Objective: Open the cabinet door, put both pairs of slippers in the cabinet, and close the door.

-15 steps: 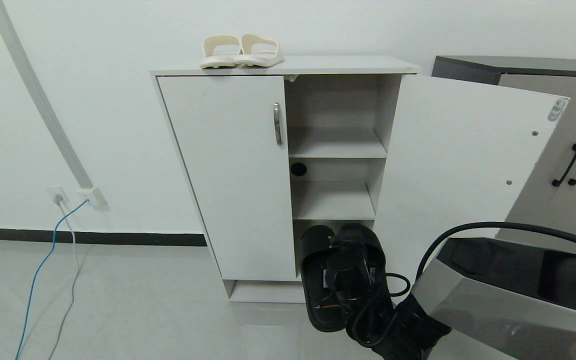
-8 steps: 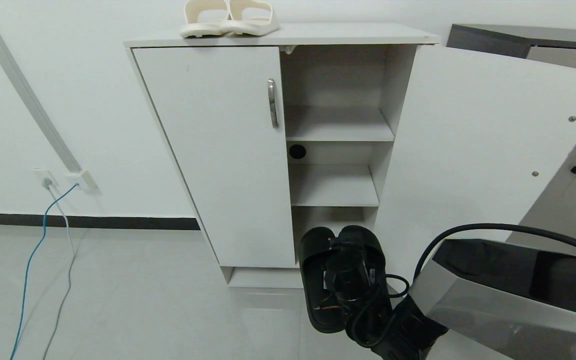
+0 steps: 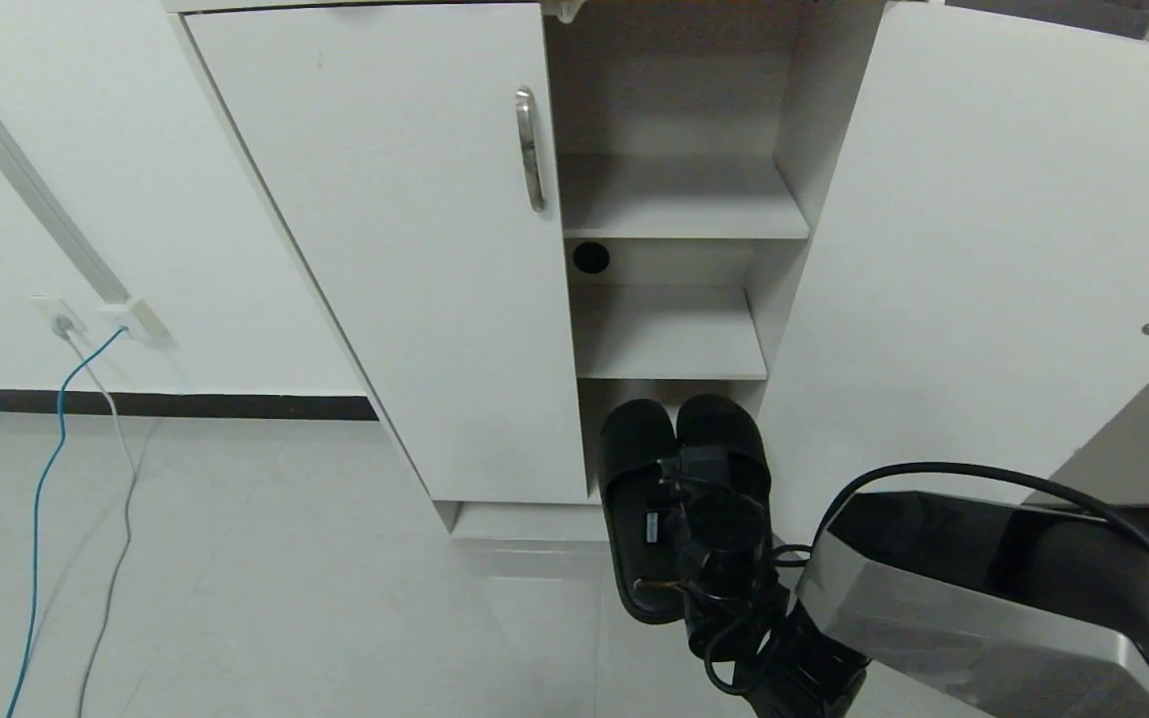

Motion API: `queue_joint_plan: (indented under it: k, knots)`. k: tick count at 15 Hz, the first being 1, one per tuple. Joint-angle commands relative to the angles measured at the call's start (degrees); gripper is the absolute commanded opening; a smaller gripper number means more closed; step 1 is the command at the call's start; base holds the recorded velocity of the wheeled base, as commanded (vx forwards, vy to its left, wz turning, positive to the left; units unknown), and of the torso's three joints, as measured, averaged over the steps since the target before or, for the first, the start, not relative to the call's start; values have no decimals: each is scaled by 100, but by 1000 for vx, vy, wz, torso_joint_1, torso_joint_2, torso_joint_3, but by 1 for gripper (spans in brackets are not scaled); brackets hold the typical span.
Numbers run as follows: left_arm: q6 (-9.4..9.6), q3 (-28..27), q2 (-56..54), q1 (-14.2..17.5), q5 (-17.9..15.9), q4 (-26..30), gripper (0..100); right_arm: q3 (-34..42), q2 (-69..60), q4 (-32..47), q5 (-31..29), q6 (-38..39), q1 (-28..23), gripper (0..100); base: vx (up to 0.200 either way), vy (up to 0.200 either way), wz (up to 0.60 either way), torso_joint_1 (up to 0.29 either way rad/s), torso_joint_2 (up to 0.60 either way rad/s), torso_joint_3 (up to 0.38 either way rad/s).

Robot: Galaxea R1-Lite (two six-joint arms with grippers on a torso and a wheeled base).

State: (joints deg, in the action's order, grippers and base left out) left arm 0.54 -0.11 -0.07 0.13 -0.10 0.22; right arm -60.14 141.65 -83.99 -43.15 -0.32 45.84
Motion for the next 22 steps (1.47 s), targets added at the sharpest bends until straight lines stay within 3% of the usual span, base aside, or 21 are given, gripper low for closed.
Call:
queue_joint_plan:
  k: [1,7,22]
  knots:
    - [-1,-7,7,4,1,4,0,19,213,-65,9,-56,-31,0,0,0,0,2,2,-105]
    - [-18,-7,7,4,1,4,0,28,38,-179,0,-109,-13,0,0,0,0,1,0,-10]
    - [-18,-7,7,4,1,4,0,-16,-68,-126,9,-188,-13,0,200,0,0,2,3,2]
